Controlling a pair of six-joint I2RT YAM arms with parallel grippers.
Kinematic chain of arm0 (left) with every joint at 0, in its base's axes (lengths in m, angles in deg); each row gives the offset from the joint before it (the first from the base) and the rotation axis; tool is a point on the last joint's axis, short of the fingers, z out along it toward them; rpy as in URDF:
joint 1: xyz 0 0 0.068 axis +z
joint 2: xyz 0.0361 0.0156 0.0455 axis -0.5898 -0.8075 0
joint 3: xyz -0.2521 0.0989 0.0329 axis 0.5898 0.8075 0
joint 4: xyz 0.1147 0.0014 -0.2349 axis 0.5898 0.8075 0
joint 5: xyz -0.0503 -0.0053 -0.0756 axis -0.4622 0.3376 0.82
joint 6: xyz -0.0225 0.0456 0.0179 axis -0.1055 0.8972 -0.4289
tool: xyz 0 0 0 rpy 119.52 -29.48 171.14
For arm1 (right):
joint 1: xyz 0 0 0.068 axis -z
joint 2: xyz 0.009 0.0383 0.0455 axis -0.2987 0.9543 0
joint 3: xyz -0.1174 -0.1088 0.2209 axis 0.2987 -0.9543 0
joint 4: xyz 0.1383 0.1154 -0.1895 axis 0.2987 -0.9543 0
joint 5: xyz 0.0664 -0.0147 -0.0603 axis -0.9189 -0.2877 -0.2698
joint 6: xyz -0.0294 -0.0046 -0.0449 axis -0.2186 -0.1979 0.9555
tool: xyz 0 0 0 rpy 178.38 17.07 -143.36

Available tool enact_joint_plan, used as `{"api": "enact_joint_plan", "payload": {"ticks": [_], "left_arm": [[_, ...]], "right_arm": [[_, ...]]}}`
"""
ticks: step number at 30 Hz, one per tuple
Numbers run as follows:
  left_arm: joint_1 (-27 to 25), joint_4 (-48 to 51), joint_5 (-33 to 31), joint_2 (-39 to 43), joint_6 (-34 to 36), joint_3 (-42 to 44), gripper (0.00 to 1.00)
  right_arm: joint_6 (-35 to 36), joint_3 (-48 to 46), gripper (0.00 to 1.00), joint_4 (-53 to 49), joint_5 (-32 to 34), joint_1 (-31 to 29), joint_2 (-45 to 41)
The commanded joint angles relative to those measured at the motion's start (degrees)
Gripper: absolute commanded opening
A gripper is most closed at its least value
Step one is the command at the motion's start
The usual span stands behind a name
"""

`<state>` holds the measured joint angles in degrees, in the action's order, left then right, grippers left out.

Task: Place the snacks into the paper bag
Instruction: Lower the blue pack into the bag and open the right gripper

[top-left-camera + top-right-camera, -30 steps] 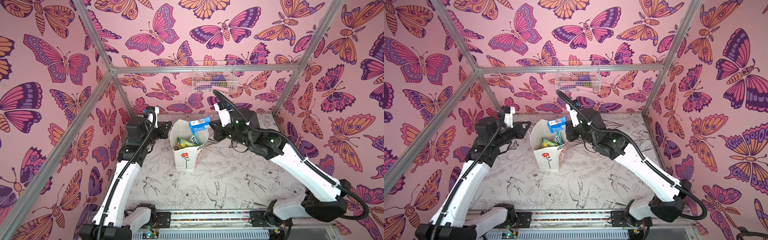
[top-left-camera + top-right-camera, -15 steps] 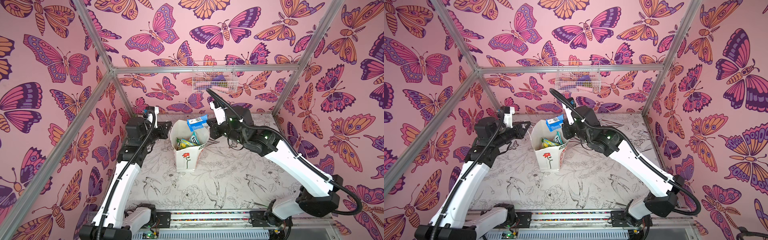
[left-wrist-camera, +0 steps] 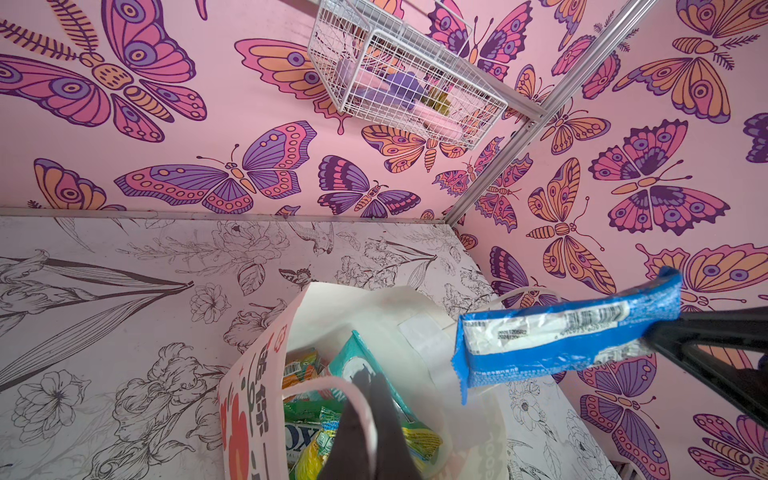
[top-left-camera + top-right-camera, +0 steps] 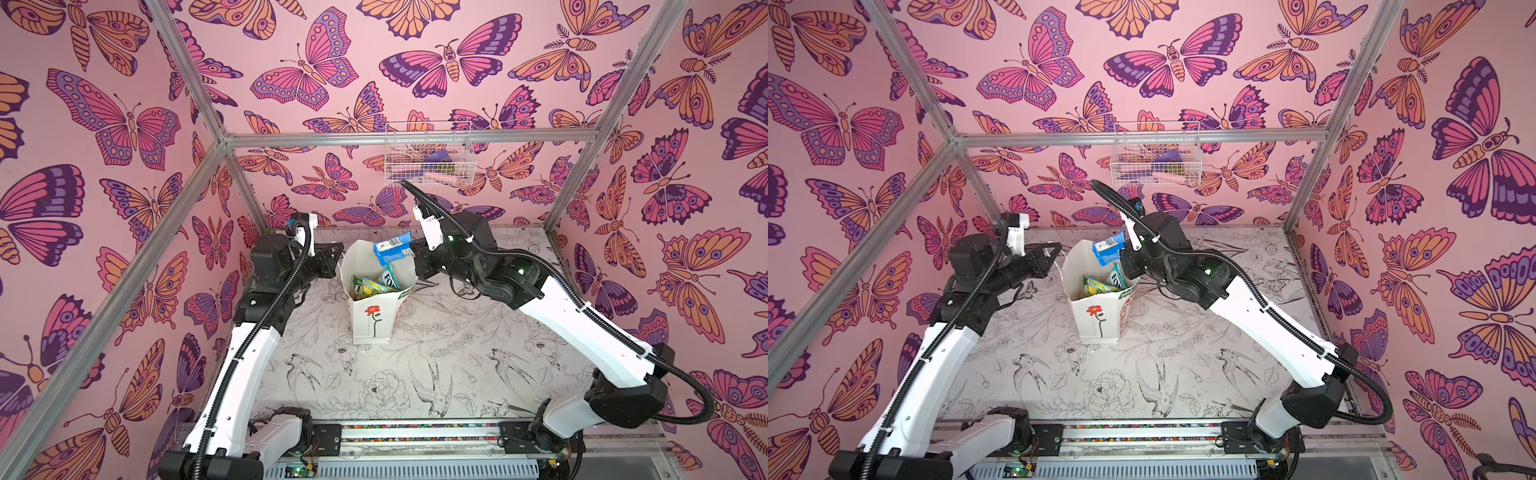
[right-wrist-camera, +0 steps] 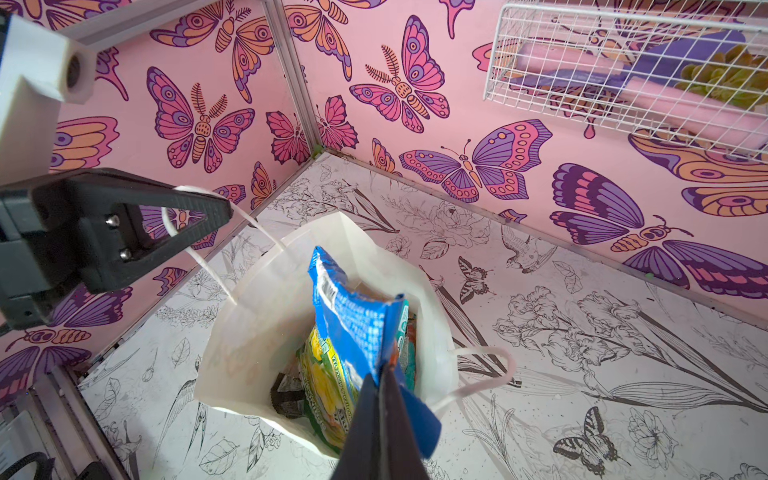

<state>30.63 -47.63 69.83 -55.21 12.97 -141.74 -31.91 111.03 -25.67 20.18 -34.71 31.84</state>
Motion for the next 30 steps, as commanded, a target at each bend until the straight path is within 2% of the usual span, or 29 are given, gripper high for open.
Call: {"api": "enact_joint_plan", "payload": {"ticks": [1,12,15,20,26,30], "left_arm": [[0.45,-4.0,1.1,1.81,-0.18,0.21,0.0],[0.49,-4.03,0.96,1.9,-0.05,0.3,0.0],[0.42,-4.0,0.91,1.9,-0.05,0.22,0.0],[0.49,-3.98,0.86,1.9,-0.05,0.34,0.0],[0.44,-4.0,0.91,1.99,-0.05,0.3,0.0],[0.45,-4.02,0.81,2.12,-0.04,0.3,0.0]], "right_arm": [[1.17,2.37,0.0,-0.96,0.98,-0.69,0.48],[1.27,2.44,0.02,-0.95,1.17,-1.15,0.99],[1.27,2.4,0.05,-0.96,0.98,-1.26,1.0],[1.26,1.82,0.2,-0.3,-0.12,-1.35,0.64],[0.71,0.9,0.28,-0.12,-0.24,-1.34,0.2],[-0.99,1.64,0.46,-1.66,-0.08,-1.34,0.45]]}}
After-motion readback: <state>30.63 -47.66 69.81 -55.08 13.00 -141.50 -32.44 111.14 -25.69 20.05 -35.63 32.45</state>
